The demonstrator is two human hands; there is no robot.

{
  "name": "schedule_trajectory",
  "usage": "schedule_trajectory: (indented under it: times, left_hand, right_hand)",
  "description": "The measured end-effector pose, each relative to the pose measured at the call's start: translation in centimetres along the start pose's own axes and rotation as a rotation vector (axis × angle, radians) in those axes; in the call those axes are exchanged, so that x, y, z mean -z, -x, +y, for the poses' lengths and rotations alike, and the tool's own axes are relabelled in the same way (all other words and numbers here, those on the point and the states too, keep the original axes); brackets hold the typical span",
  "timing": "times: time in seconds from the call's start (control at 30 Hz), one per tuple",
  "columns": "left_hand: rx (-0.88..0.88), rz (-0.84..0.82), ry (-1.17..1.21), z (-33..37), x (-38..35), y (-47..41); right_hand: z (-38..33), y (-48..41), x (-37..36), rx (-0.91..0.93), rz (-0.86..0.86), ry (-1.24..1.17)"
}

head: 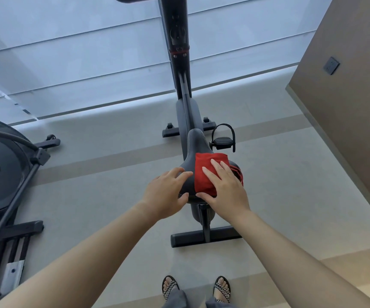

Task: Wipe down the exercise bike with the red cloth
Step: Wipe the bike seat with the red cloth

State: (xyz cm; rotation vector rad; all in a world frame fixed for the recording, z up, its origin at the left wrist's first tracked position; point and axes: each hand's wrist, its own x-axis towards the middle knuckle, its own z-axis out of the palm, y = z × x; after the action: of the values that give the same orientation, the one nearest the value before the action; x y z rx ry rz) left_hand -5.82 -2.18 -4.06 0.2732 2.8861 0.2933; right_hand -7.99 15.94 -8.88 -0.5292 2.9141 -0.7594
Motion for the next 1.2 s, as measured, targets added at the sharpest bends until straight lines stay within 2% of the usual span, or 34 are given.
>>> schedule_trajectory:
  times: [0.23,0.47,0.8,0.97,1.2]
  left_hand:
    - [0.035,0.02,0.007,0.8,0.4,0.9]
    - [0.106,0.028,0.021,1.0,0.4,1.5]
    - [0.117,0.067,0.036,0.1,0.5,1.8]
    - [0.072,0.053,0.043,-1.5,0.7,0.6]
    - [-0.06,0.091,0.059,-5.0,4.3,-0.9]
  right_hand:
    - [0.9,0.9,0.6,0.066,0.031,-0.043]
    - [0.7,-0.4,0.1,0.062,-0.037,0.015]
    - [0.2,-0.4,-1.3,0.015,0.062,0.008]
    - [0.4,-0.5,-1.5,0.002,0.122,-0.104]
    - [-3.7,-1.8,0.1,-0.195,0.268,-0.458]
